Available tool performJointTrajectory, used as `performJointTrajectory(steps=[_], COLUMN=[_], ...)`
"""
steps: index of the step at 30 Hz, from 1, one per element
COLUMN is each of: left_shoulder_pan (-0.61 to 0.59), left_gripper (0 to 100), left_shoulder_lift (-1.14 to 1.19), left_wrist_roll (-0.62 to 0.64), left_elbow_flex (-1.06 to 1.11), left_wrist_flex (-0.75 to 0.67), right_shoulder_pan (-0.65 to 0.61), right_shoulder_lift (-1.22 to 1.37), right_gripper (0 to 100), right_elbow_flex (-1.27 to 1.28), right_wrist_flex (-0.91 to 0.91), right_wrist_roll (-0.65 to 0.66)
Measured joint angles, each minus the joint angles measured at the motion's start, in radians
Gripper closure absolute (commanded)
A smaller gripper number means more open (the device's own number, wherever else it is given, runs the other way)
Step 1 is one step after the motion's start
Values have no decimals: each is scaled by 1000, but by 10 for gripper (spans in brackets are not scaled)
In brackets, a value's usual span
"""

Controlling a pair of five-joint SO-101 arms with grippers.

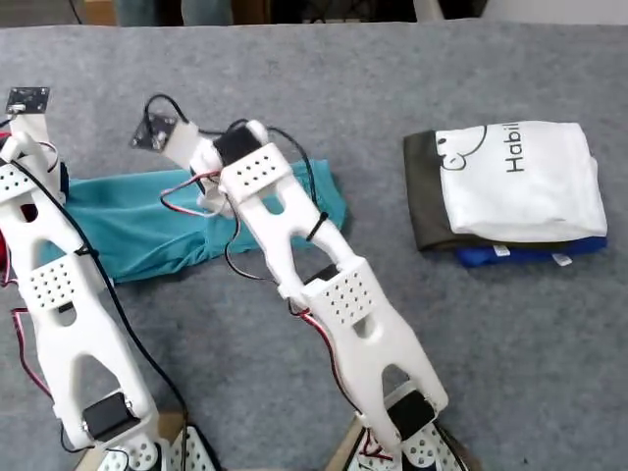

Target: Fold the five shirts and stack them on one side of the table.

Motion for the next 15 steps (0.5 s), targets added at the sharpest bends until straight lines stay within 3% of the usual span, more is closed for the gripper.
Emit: performJointTrajectory(steps=[5, 15], left_shoulder_pan=[-2, -11], left_gripper=[815, 815], left_shoulder_lift=[-2, -112], left_wrist_roll=[0, 3], left_elbow_flex=[-3, 15], left_wrist_flex=[0, 87], right_shoulder_pan=[35, 153], right_shoulder_lift=[0, -150], right_gripper=[980, 980], right_elbow_flex=[-236, -212], right_wrist_flex=[193, 232], right_wrist_roll=[0, -124])
